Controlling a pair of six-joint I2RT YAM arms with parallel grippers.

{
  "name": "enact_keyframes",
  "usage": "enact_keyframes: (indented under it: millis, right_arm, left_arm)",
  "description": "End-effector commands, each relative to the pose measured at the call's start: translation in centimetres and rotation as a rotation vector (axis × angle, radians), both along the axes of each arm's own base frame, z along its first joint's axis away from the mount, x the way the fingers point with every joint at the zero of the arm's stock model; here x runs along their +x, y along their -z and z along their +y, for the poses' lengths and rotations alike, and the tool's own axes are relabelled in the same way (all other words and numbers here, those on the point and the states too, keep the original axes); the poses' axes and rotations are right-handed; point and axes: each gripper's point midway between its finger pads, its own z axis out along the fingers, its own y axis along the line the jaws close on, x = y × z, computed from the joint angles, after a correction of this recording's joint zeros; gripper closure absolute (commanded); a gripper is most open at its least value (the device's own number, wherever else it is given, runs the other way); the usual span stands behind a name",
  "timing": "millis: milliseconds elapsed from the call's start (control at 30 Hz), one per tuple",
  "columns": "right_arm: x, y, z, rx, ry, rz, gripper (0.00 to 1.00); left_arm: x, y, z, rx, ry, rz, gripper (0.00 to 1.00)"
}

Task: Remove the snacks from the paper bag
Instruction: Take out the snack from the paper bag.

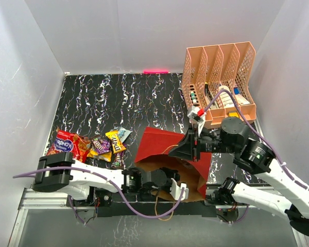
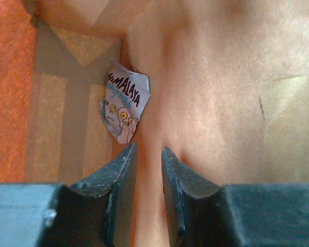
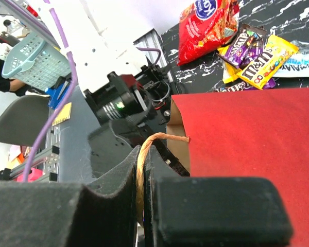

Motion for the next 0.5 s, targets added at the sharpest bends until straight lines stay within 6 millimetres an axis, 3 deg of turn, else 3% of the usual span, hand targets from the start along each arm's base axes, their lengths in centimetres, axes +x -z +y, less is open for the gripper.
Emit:
enact_keyframes:
  millis: [0, 133, 467]
  right_arm:
    - [-0.9, -2.7, -0.8, 0.083, -0.016, -0.07, 0.93]
    - [-1.2, -3.0, -0.9, 0.094, -0.018, -0.067, 0.93]
    - [-1.9, -3.1, -0.6, 0.11, -0.071, -0.05, 0.93]
  left_arm:
    - [0.3, -1.3, -3.1, -0.088, -0.004, -0.028, 0.73]
    - [1.5, -0.2, -4.7, -0.098, -0.06, -0.067, 0.65]
    - [4.3, 2.8, -6.8, 0.033, -0.092, -0.242, 0.57]
